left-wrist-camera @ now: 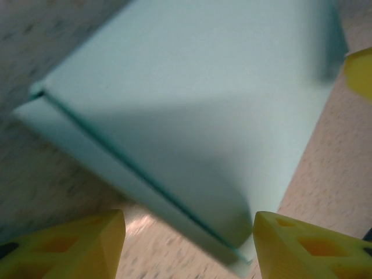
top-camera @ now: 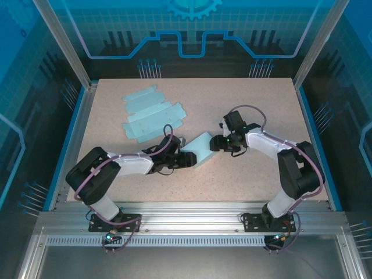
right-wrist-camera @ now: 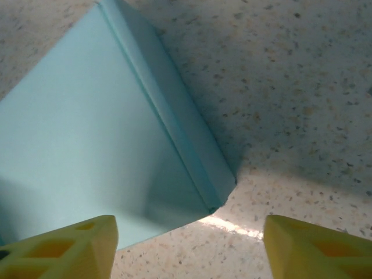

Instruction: Fold the paper box

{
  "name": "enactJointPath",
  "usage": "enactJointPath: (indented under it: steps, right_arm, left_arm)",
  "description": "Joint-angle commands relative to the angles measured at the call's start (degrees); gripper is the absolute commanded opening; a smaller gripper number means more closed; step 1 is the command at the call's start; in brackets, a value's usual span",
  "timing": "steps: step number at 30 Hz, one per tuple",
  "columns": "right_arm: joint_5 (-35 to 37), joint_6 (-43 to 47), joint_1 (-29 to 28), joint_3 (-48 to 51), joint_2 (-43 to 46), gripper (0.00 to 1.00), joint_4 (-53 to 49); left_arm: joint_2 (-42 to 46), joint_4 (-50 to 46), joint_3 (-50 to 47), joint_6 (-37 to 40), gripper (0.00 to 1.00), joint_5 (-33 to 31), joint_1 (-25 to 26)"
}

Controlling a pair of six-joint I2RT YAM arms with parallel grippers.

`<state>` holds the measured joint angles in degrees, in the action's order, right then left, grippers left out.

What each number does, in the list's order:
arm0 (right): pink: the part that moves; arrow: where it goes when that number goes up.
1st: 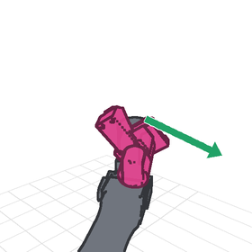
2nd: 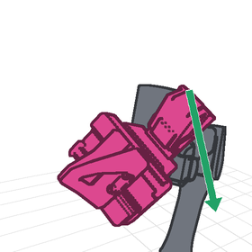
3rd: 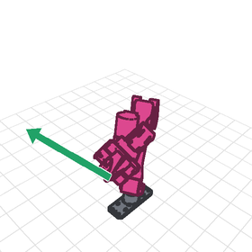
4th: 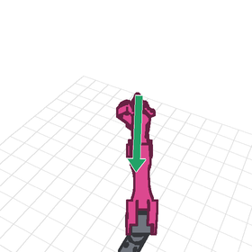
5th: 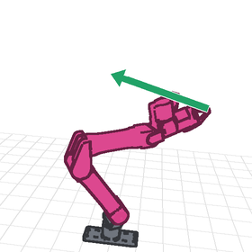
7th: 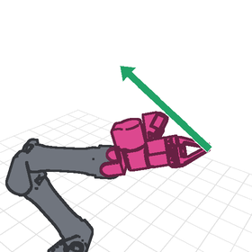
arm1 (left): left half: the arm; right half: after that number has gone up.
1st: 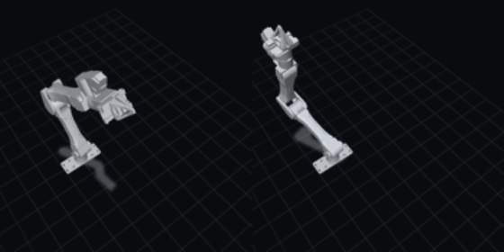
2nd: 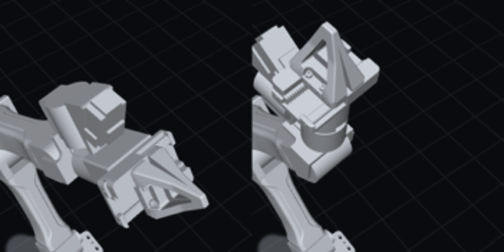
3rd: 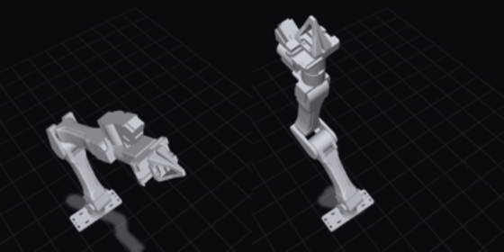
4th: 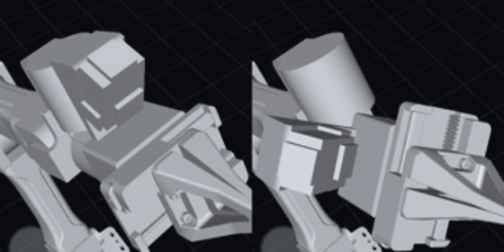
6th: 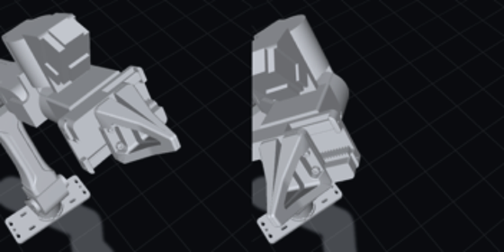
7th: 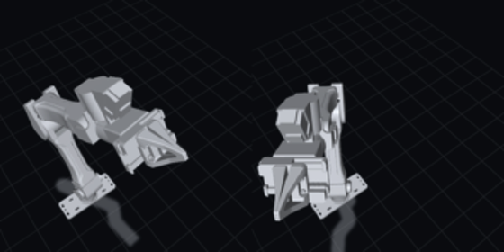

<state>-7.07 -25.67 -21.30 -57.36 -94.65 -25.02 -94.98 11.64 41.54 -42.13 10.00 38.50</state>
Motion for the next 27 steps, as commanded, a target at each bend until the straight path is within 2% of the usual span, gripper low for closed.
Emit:
enactJointPath:
  steps: [1,7,15,22,27]
  right_arm:
    - [-4.0,0.39,4.25,-1.97,-2.24,0.61,2.59]
    - [-5.91,1.45,11.04,-5.7,-6.73,0.56,3.42]
    - [-5.95,2.09,18.64,-9.28,-9.74,0.55,3.13]
    - [-7.18,1.87,20.43,-9.32,-7.57,0.56,2.75]
    - [-8.32,1.82,20.23,-9.5,-2.78,0.59,0.95]
  left_arm:
    - [-4.67,5.83,4.34,-0.85,0.59,1.87,-0.15]
    - [-17.95,11.89,17.28,-1.74,0.54,5.45,-0.18]
    - [-31.32,7.09,37.28,0.95,0.54,7.24,-1.16]
    - [-33.11,7.63,40.22,0.91,0.61,6.6,-3.22]
    - [-26.17,7.94,35.36,2.78,0.67,5.52,-3.49]
